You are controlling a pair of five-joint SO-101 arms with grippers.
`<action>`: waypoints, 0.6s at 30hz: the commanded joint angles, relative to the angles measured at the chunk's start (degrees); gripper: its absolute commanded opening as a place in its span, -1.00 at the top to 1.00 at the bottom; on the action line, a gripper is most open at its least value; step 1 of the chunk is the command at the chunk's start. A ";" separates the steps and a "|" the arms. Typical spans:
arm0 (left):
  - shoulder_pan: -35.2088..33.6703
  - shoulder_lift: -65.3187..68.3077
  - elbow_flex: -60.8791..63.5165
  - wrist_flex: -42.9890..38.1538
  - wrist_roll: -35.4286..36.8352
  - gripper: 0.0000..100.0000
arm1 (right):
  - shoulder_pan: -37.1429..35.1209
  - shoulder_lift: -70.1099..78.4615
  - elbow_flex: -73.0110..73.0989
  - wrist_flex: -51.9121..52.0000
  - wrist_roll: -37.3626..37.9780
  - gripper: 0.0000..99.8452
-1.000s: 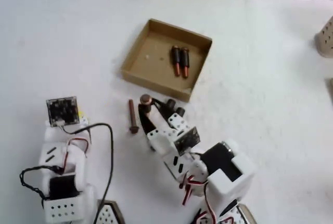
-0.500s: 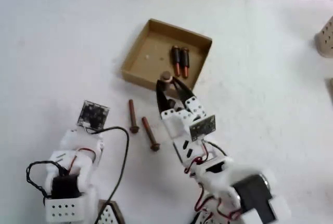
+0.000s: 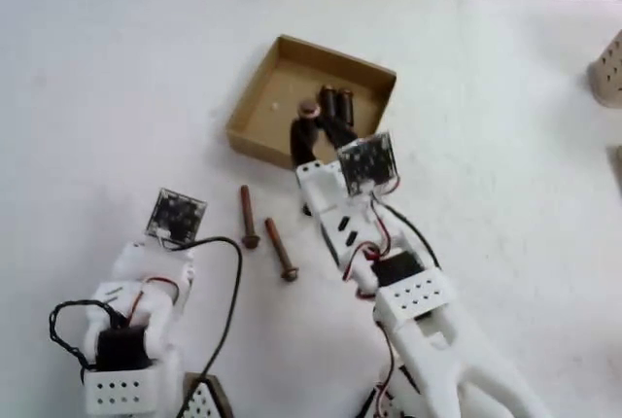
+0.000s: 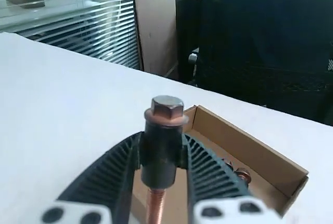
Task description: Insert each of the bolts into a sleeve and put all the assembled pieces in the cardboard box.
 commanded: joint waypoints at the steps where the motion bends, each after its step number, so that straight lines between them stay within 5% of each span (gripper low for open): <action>1: 0.84 -0.22 -0.09 0.44 -0.44 0.89 | 1.71 -0.84 -10.11 6.46 -0.09 0.97; 18: 0.84 -0.22 0.00 0.53 -0.44 0.89 | 14.37 46.02 -52.31 21.41 -0.09 0.96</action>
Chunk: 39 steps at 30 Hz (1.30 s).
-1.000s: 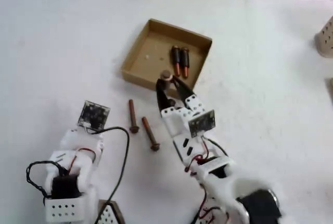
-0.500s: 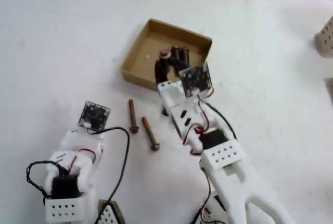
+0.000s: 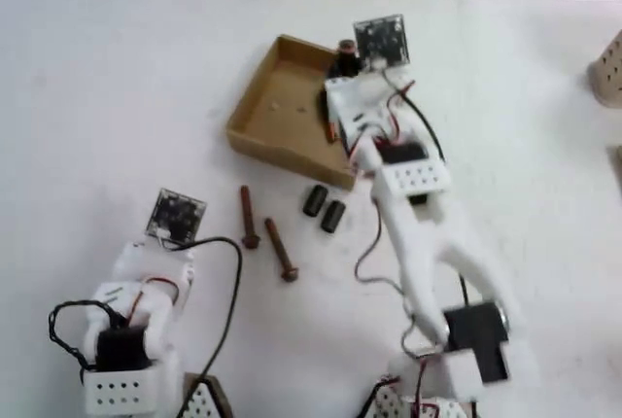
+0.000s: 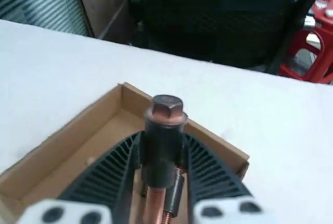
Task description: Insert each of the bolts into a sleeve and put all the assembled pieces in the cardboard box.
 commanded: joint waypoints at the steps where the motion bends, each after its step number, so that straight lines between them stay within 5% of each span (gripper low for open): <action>1: 0.84 -0.22 0.00 0.53 -0.44 0.89 | 1.98 9.01 -11.69 3.03 -0.09 0.96; 18: -0.57 -0.22 0.00 0.53 -4.75 0.89 | 3.21 28.70 -25.23 7.78 -0.09 0.96; 26: -0.66 -0.22 0.00 0.53 -8.26 0.89 | 3.12 28.70 -30.33 21.93 -0.09 0.62; 33: -0.66 -0.22 0.00 0.53 -8.35 0.89 | 2.95 24.57 -33.23 30.73 -0.26 0.61; 39: -0.66 -0.22 0.00 0.53 -8.44 0.89 | 1.45 12.18 -33.05 48.13 -0.18 0.62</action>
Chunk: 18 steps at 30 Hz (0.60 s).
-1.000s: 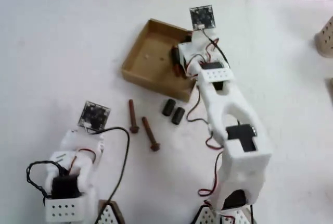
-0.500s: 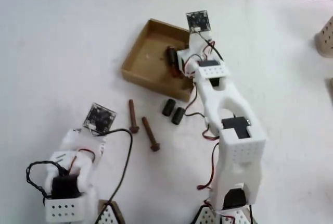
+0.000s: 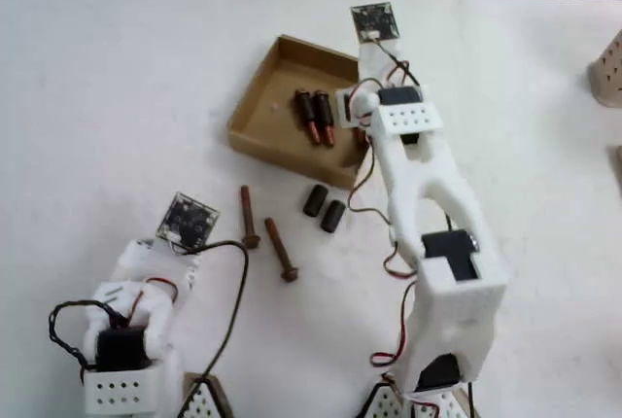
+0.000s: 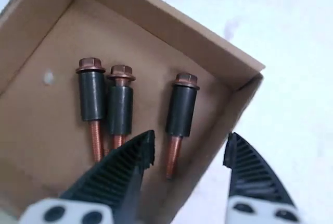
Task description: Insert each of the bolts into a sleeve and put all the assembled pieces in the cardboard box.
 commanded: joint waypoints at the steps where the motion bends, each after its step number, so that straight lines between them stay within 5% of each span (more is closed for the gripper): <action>1: -0.57 -0.22 0.00 0.53 -0.62 0.89 | -1.10 -10.86 -2.37 10.86 0.00 0.65; 7: -0.57 -0.22 0.00 0.53 -0.62 0.89 | -1.89 -20.35 -2.37 25.71 -0.53 0.98; 11: -0.57 -0.22 0.00 0.53 -0.62 0.89 | -4.35 -25.19 0.79 33.80 -0.62 0.91; 18: -0.57 -0.22 0.00 0.53 -0.62 0.89 | -6.11 -36.18 18.02 28.44 -14.77 0.96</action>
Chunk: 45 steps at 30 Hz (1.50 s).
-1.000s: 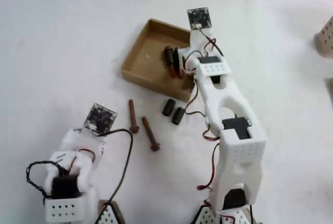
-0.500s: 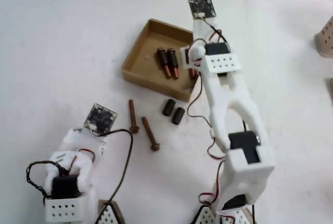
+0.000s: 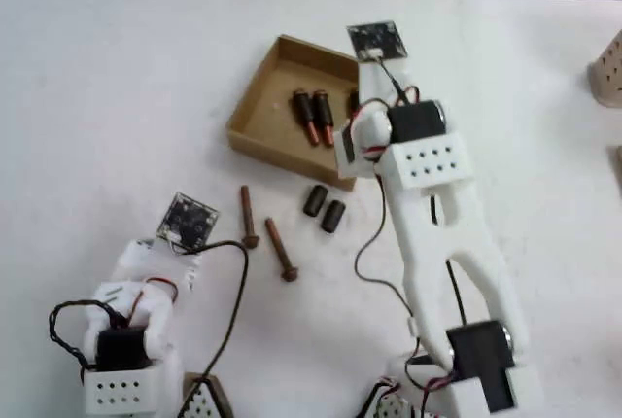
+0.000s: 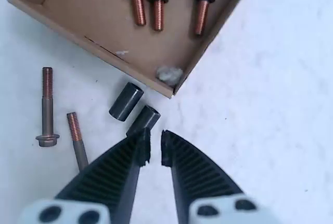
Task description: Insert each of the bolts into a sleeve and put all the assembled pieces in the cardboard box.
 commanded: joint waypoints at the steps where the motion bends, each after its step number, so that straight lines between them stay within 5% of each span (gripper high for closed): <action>1: -0.57 -0.22 0.00 0.53 -0.62 0.89 | -0.66 -6.73 7.38 -5.58 -6.07 0.96; 20: -0.57 -0.22 0.00 0.53 -0.62 0.89 | -8.04 -8.57 39.56 -36.62 -8.70 0.96; 25: -0.57 -0.22 0.00 0.53 -0.62 0.89 | -8.04 -8.57 39.91 -37.58 -14.07 0.78; 45: -0.57 -0.22 0.00 0.53 -0.62 0.89 | -8.22 10.59 32.44 -43.03 -14.42 0.79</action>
